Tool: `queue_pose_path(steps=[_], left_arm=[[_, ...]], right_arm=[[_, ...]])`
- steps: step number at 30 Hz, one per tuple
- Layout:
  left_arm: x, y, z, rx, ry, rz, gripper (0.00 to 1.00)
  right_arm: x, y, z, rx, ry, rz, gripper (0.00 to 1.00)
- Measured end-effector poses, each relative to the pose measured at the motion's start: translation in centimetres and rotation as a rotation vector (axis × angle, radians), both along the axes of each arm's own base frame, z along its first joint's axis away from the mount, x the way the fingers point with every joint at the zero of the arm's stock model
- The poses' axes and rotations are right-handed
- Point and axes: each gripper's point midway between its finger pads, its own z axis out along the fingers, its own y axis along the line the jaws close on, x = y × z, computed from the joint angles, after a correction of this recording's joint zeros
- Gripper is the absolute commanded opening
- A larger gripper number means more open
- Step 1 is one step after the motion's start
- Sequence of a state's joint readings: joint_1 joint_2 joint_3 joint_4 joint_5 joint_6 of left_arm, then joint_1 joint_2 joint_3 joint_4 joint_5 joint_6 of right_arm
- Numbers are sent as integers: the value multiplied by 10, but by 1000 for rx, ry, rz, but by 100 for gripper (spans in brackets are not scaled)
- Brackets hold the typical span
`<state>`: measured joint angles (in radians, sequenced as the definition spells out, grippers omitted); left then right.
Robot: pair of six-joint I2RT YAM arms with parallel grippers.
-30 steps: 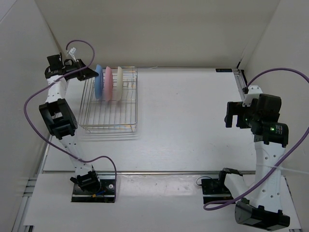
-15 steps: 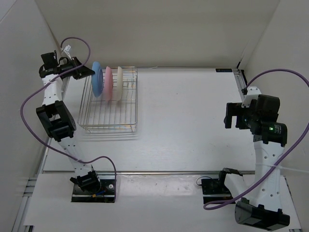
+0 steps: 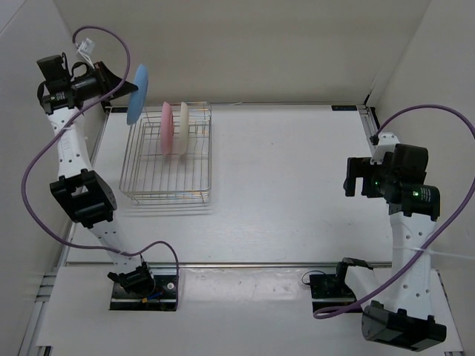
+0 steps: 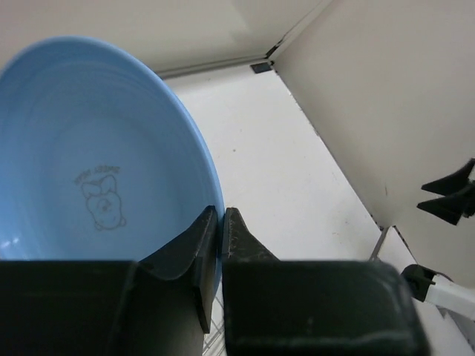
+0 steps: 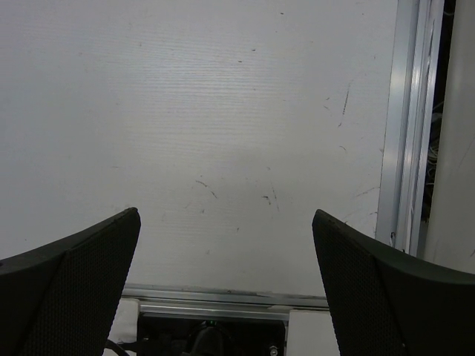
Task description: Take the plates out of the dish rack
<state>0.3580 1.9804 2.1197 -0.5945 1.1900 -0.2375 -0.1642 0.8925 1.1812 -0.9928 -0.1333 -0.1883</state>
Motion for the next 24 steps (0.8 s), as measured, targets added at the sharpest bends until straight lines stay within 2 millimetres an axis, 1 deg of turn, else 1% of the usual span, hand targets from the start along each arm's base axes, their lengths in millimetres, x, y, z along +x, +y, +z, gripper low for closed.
queue_pose_path(steps=[4, 6, 7, 9, 10, 11, 13, 15, 16, 18, 19, 22, 24], left_arm=[[-26, -12, 47, 30, -99, -28, 11], [-44, -21, 70, 66, -157, -41, 11], [-53, -29, 78, 93, -187, -50, 11], [-74, -55, 92, 171, -256, -69, 11], [-84, -75, 96, 220, -294, -84, 11], [-96, -98, 95, 268, -327, -104, 11], [-129, -154, 81, 349, -371, -193, 11], [-163, -204, 58, 426, -393, -295, 11], [-181, -227, 44, 460, -393, -359, 11], [-201, -254, 20, 536, -382, -433, 11], [-207, -264, 8, 580, -373, -458, 11], [-217, -287, -21, 729, -380, -493, 11], [-227, -300, -36, 811, -398, -521, 11]], right_arm=[[7, -1, -4, 7, 36, 1, 100], [15, -2, 3, 12, 55, 5, 100], [19, -2, 10, 13, 61, 9, 100], [36, -1, 37, 11, 37, 29, 100], [45, 1, 52, 9, 15, 45, 100], [54, 2, 67, 5, -8, 63, 100], [70, 6, 92, 3, -67, 97, 98], [80, 9, 104, 7, -90, 124, 98], [85, 11, 107, 11, -91, 137, 98], [94, 18, 107, 23, -76, 168, 98], [99, 23, 105, 29, -63, 186, 98], [115, 37, 102, 53, -40, 240, 98], [124, 45, 102, 69, -30, 271, 97]])
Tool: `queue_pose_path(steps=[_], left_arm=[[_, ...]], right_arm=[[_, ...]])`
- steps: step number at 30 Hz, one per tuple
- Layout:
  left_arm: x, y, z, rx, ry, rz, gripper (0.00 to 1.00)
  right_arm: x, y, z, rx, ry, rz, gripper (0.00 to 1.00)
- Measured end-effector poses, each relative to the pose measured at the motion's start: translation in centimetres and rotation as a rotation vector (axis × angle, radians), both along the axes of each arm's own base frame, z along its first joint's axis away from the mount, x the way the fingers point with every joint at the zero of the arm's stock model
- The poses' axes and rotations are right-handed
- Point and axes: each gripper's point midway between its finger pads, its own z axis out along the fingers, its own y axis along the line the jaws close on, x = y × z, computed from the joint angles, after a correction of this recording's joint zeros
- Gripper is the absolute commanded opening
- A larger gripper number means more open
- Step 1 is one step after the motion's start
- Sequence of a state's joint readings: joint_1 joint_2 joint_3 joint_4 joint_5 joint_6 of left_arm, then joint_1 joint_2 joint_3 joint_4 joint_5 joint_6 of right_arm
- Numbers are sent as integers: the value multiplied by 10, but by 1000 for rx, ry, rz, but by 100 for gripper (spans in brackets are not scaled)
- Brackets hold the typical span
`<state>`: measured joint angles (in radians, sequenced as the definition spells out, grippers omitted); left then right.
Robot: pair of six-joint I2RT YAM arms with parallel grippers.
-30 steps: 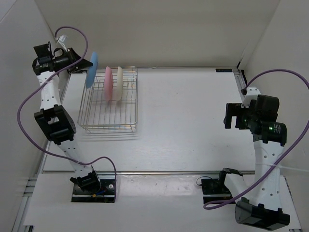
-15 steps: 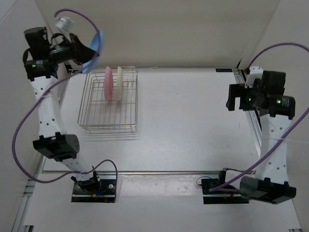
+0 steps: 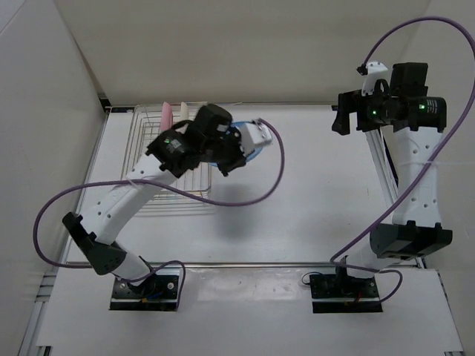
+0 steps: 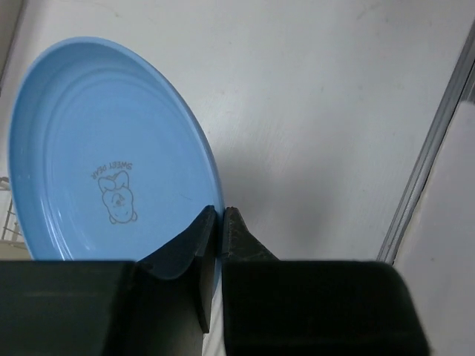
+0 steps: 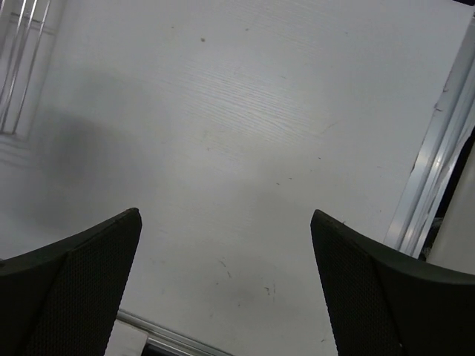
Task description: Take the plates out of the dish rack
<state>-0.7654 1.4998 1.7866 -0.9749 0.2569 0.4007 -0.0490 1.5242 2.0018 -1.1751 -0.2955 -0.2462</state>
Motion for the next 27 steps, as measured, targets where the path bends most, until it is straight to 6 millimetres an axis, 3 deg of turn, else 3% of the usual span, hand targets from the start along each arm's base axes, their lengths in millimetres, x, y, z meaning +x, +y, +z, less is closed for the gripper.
queue_pose_path(steps=[5, 13, 20, 23, 27], left_arm=[[-33, -35, -36, 194, -96, -98, 11], [-66, -67, -74, 433, -265, -212, 11], [-87, -86, -71, 484, -352, -266, 11], [-84, -93, -59, 461, -372, -257, 11], [-80, -100, -47, 434, -392, -240, 11]], right_arm=[[10, 21, 3, 35, 6, 86, 95], [-14, 94, -28, 69, 124, 315, 83], [-8, 112, -50, 82, 179, 339, 81], [-14, 121, -63, 71, 214, 366, 79], [-22, 131, -83, 37, 257, 393, 68]])
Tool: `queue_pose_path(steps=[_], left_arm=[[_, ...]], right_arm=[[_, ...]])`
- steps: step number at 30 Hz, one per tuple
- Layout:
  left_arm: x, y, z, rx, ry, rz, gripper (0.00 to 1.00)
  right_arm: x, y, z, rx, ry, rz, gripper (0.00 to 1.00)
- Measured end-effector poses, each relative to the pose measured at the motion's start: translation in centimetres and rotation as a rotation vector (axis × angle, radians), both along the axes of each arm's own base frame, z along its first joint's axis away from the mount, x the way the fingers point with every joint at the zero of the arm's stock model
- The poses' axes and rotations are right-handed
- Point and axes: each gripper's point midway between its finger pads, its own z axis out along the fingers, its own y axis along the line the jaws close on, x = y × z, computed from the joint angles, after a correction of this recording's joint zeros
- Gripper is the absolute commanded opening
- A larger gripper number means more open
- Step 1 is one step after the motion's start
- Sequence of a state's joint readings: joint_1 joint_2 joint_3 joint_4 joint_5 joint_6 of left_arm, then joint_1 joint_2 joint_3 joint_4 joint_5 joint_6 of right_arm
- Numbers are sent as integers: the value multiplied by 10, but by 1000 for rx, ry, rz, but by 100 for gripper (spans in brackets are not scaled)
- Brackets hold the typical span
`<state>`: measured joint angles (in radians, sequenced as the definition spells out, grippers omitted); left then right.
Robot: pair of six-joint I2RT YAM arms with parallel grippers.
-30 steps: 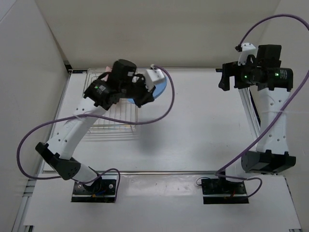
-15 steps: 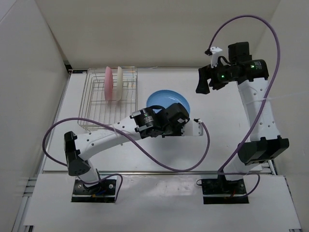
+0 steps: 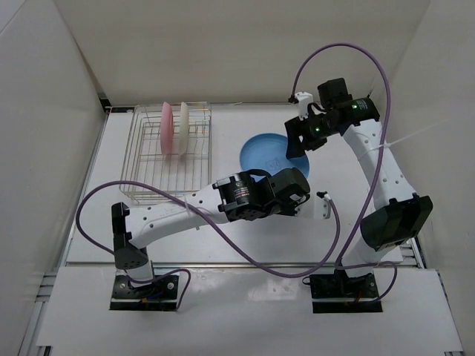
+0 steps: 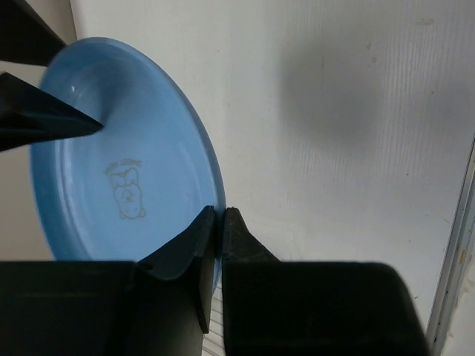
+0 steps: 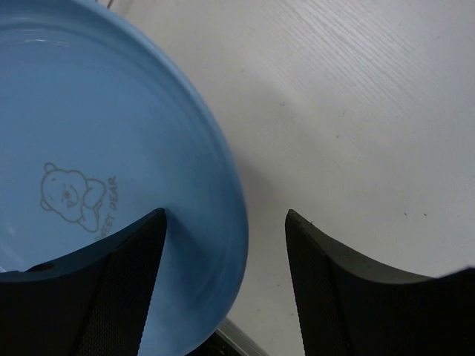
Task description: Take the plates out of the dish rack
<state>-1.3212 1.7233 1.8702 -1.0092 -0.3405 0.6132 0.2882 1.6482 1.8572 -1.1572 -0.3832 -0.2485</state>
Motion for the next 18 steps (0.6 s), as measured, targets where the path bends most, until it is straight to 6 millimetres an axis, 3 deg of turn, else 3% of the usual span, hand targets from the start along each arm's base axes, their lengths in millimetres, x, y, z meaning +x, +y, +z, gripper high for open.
queue_pose_path(steps=[4, 7, 10, 11, 13, 14, 18], left_arm=[[1, -4, 2, -4, -3, -1, 11], [1, -6, -2, 5, -1, -1, 11], [1, -7, -4, 12, -1, -3, 11], [2, -7, -5, 14, 0, -3, 11], [1, -6, -7, 21, 4, -2, 11], [1, -7, -8, 22, 5, -2, 11], [3, -6, -10, 24, 12, 10, 11]], right_arm=[[-4, 2, -13, -28, 22, 16, 46], [-3, 1, -14, -34, 19, 13, 42], [-2, 0, -14, -43, 14, 11, 30], [-2, -1, -14, -48, 11, 10, 21], [2, -1, -14, -49, -2, 5, 12], [2, -1, -13, -47, -1, 1, 2], [5, -3, -13, -46, -5, -21, 0]])
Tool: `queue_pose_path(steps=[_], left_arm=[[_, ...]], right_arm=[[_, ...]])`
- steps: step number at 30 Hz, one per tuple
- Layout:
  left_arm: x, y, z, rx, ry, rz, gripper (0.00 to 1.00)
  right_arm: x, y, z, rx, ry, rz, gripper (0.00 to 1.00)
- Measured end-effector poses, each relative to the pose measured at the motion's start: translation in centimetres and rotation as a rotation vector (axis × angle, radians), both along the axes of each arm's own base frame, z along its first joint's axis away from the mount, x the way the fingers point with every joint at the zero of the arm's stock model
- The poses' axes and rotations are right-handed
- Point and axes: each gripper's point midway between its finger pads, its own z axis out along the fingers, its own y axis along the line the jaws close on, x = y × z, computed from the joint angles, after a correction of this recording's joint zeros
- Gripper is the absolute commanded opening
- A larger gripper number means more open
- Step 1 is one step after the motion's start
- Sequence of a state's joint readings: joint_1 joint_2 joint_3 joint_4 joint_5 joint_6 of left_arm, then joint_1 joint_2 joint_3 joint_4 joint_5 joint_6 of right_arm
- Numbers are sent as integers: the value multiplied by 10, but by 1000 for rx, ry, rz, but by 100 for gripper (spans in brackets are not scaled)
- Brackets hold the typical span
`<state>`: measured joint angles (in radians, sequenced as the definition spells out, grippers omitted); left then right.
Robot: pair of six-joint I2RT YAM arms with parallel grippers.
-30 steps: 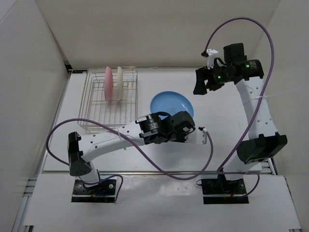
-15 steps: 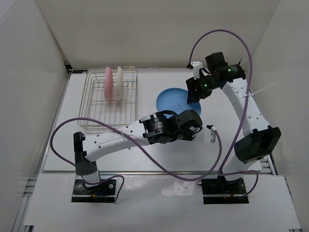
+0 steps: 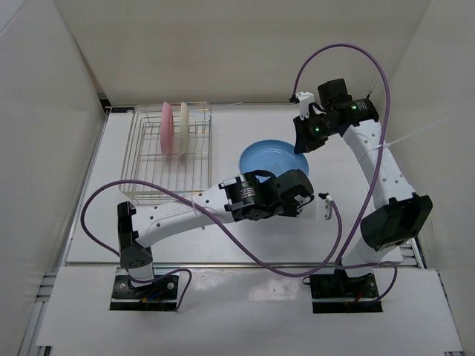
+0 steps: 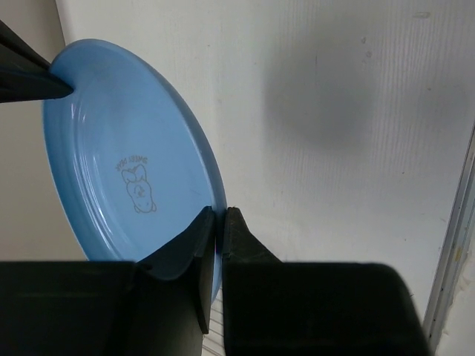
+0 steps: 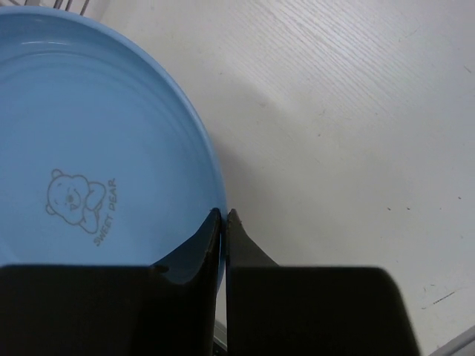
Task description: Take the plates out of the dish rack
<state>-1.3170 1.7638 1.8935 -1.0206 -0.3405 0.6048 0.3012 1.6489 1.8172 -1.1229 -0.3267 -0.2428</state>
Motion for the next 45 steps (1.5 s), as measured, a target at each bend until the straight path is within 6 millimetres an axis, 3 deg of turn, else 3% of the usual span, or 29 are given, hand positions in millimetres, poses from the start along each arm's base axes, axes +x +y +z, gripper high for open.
queue_pose_path(steps=[6, 8, 10, 13, 14, 17, 21, 26, 30, 34, 37, 39, 41, 45], left_arm=[[12, 1, 2, -21, -3, 30, 11], [16, 1, 1, -29, -7, 39, 24], [22, 0, 0, -35, -30, 56, 54], [31, -2, 1, -53, -59, 81, 56], [34, -1, 2, -56, -64, 90, 64], [44, 1, 4, -71, -79, 113, 100], [60, 5, 9, -103, -89, 162, 100], [84, 24, 12, -130, -68, 247, 100], [120, 66, 27, -184, -55, 376, 100], [181, 154, 58, -281, -91, 611, 100], [214, 227, 73, -348, -125, 790, 100], [220, 263, 75, -376, -136, 874, 100], [218, 284, 75, -403, -141, 920, 100], [214, 300, 68, -458, -112, 956, 100]], right_arm=[[8, -3, -2, -18, -26, -28, 0], [12, -5, -2, -23, -38, -40, 0], [15, -6, -1, -29, -52, -56, 0], [18, -12, -5, -58, -59, -77, 0], [19, -14, -7, -68, -61, -85, 0], [23, -17, -9, -72, -58, -99, 0], [40, -21, -19, -71, -49, -130, 0], [92, -39, -51, -44, -52, -265, 0], [135, -62, -93, -21, -22, -397, 0], [161, -78, -144, -53, 29, -473, 0], [174, -78, -173, -80, 58, -485, 0], [179, -77, -185, -93, 68, -491, 0], [184, -76, -192, -98, 71, -498, 0], [196, -77, -189, -107, 40, -515, 0]])
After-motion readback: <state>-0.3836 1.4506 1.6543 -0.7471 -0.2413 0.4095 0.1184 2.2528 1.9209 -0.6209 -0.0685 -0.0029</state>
